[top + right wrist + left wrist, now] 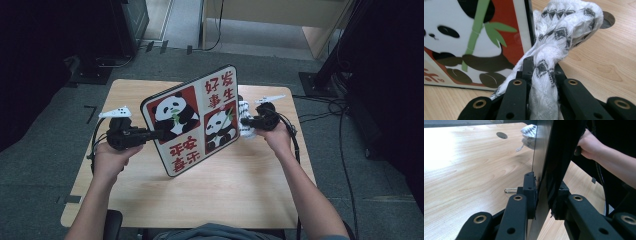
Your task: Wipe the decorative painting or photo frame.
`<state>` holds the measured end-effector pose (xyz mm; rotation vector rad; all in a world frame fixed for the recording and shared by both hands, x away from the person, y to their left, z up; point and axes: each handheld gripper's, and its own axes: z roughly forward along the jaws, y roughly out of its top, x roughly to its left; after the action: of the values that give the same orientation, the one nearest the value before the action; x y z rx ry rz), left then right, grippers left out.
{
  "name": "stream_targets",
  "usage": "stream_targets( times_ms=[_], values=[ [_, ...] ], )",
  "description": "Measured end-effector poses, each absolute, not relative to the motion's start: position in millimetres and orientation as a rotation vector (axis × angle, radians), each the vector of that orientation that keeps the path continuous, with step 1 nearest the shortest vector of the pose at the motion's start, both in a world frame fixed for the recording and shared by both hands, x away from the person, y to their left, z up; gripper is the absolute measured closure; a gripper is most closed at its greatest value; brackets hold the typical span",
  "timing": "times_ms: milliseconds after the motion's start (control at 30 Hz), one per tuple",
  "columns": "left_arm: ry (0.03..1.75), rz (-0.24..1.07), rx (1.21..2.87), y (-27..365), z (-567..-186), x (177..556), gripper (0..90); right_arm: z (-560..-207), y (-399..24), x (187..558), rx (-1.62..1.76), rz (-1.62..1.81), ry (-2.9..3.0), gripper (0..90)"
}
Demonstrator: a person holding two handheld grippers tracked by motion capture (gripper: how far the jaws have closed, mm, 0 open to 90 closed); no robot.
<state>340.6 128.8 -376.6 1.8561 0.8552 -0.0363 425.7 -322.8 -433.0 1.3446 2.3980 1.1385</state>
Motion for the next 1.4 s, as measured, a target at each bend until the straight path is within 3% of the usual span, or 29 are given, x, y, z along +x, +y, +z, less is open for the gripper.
stream_targets(
  times_ms=[833,1400],
  values=[
    [0.867,-0.044,1.855,129,-377,341,77.4,-482,-340,415,1.418,1.186,2.398,80.4],
    [0.872,-0.045,1.861,128,-376,341,77.2,-474,-386,430,1.518,1.097,2.218,80.4]
  ],
)
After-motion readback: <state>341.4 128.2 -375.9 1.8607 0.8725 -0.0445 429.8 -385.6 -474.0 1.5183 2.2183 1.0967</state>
